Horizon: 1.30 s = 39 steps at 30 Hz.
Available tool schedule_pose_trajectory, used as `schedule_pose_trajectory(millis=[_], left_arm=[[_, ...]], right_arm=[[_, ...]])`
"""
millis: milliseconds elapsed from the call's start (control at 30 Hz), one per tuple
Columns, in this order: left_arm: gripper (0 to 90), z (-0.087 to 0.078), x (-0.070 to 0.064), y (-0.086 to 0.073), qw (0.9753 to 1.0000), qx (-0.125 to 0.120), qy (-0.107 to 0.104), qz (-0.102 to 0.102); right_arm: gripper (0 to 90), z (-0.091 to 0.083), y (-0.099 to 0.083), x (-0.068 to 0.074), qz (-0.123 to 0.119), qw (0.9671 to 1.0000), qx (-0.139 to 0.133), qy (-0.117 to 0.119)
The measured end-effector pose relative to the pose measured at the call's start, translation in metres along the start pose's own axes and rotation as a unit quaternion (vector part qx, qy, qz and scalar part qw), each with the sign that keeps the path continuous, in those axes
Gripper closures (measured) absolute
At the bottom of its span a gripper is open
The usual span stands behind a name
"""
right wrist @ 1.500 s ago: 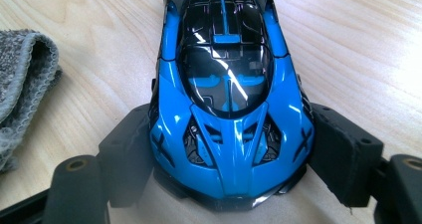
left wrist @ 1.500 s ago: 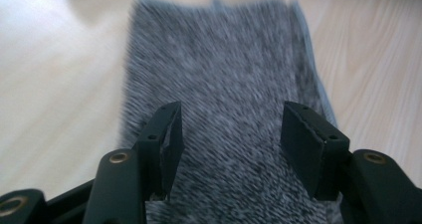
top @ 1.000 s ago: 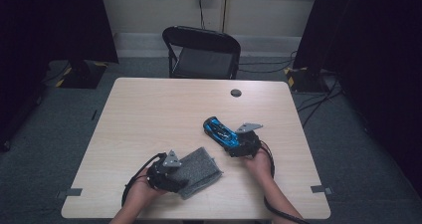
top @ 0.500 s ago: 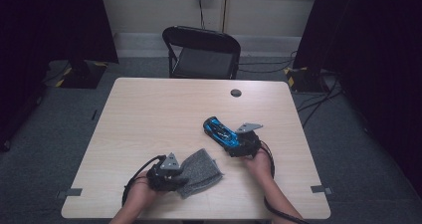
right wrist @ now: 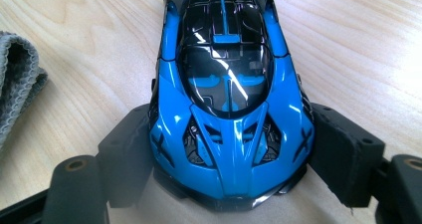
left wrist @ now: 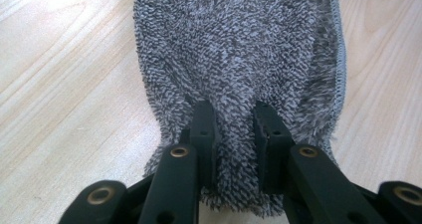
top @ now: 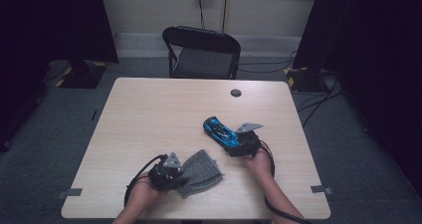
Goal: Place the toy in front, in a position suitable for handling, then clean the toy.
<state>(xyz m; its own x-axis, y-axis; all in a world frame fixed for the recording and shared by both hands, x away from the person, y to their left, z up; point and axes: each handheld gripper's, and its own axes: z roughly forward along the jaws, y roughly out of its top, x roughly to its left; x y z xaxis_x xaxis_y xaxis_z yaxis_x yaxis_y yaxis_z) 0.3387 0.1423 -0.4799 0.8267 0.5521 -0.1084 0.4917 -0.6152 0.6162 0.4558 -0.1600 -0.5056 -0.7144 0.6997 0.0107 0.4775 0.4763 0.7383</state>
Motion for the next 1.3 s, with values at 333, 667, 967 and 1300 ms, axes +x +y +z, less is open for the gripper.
schedule_pose_trajectory(millis=[333,667,967,1300], left_arm=[[77.3,-0.003,0.003,0.006,0.9995,-0.022,0.013,-0.016],[77.1,-0.028,0.01,0.026,0.9967,-0.075,0.022,-0.022],[76.5,-0.02,0.03,0.05,0.9952,-0.081,0.041,-0.035],[76.3,-0.001,0.047,0.088,0.9936,-0.091,0.053,-0.041]], right_arm=[[24.2,0.0,0.0,0.0,-0.001,1.0,0.0,0.001],[24.2,0.0,0.0,0.0,0.0,1.0,0.0,0.001],[24.2,0.0,0.0,0.0,-0.001,1.0,0.0,0.001],[24.2,0.001,0.001,0.0,-0.002,1.0,0.0,0.002]])
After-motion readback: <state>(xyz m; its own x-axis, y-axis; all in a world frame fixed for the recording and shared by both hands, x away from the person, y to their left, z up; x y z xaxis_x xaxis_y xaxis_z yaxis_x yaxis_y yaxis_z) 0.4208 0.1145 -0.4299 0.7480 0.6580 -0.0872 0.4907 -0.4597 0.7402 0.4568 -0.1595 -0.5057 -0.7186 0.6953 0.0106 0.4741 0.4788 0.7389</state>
